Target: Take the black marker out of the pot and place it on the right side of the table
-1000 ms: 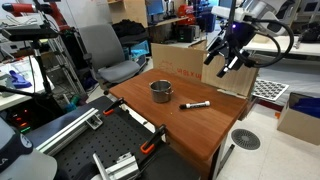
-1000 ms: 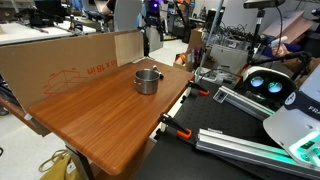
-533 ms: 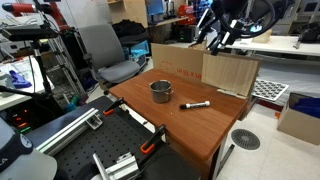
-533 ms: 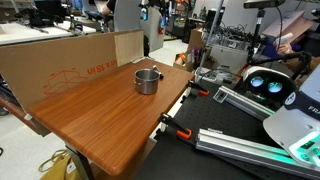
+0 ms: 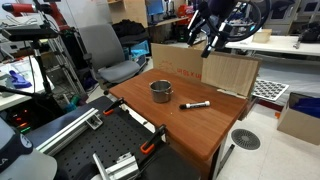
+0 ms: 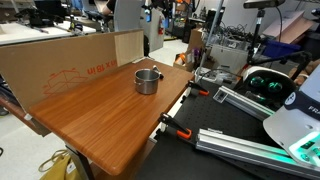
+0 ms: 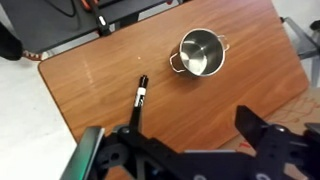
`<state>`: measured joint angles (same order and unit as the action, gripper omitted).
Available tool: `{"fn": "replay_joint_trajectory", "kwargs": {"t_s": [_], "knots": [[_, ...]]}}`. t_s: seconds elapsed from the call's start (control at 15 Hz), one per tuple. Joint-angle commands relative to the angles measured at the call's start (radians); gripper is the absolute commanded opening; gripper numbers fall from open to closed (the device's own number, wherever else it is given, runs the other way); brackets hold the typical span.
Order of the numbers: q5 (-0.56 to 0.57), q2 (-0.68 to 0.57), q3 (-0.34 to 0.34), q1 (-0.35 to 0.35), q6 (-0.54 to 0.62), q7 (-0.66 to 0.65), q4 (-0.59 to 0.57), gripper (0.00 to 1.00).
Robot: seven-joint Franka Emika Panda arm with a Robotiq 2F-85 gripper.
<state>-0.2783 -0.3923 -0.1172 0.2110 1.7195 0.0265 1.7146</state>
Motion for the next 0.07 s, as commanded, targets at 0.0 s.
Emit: {"fn": "replay_joint_trajectory", "kwargs": {"t_s": [0.0], "knots": [[-0.001,-0.001,-0.003,-0.002,-0.002,0.001,-0.003,1.00]]}}
